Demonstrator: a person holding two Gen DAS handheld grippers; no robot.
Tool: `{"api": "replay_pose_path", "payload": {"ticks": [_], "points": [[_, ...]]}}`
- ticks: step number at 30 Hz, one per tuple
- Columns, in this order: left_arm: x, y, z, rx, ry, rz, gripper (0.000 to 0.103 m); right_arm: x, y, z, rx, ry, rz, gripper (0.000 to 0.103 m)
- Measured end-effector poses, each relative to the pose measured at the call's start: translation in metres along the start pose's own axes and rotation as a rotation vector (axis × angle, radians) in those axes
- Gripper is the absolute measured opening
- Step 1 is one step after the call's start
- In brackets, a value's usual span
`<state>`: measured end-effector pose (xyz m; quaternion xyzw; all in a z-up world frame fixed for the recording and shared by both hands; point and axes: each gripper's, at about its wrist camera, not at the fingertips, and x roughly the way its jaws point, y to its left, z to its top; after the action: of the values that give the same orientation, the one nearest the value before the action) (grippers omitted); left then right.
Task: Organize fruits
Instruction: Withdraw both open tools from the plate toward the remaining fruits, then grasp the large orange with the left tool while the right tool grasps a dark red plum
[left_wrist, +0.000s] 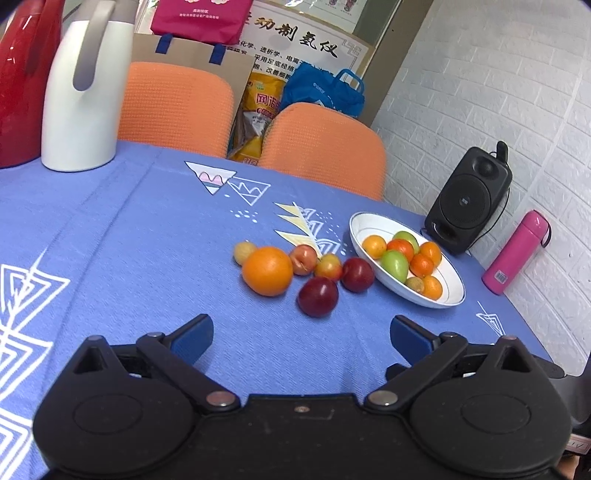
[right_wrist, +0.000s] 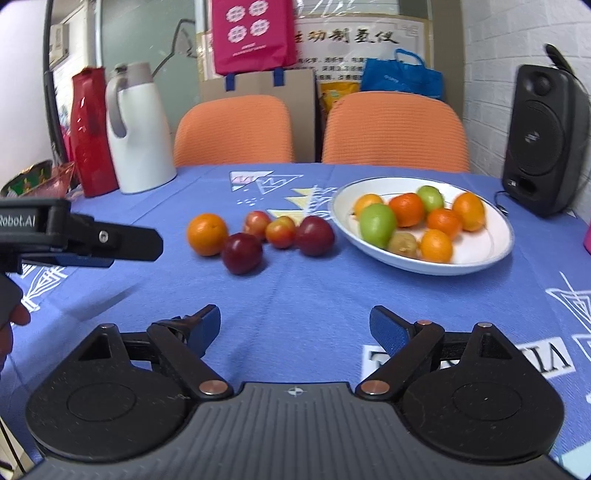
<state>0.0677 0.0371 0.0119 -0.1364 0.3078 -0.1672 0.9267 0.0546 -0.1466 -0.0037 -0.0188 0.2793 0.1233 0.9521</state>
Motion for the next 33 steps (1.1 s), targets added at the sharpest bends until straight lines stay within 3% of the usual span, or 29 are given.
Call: {"api": "replay_pose_path", "payload": {"ticks": [10, 13, 33], "points": [[0.0, 0.019, 0.014, 0.009, 0.002, 0.003, 0.103, 0.026, 0.022, 0.017, -0.058, 0.016, 0.036, 0.103], [0.0, 0.028, 0.016, -0.021, 0.001, -0.031, 0.103, 0.034, 0.024, 0.023, -0.065, 0.015, 0.039, 0.103], [0.025, 0.039, 0.024, -0.018, 0.043, -0.037, 0.103, 0.076, 0.033, 0.038, -0.113, 0.057, 0.063, 0.089]]}}
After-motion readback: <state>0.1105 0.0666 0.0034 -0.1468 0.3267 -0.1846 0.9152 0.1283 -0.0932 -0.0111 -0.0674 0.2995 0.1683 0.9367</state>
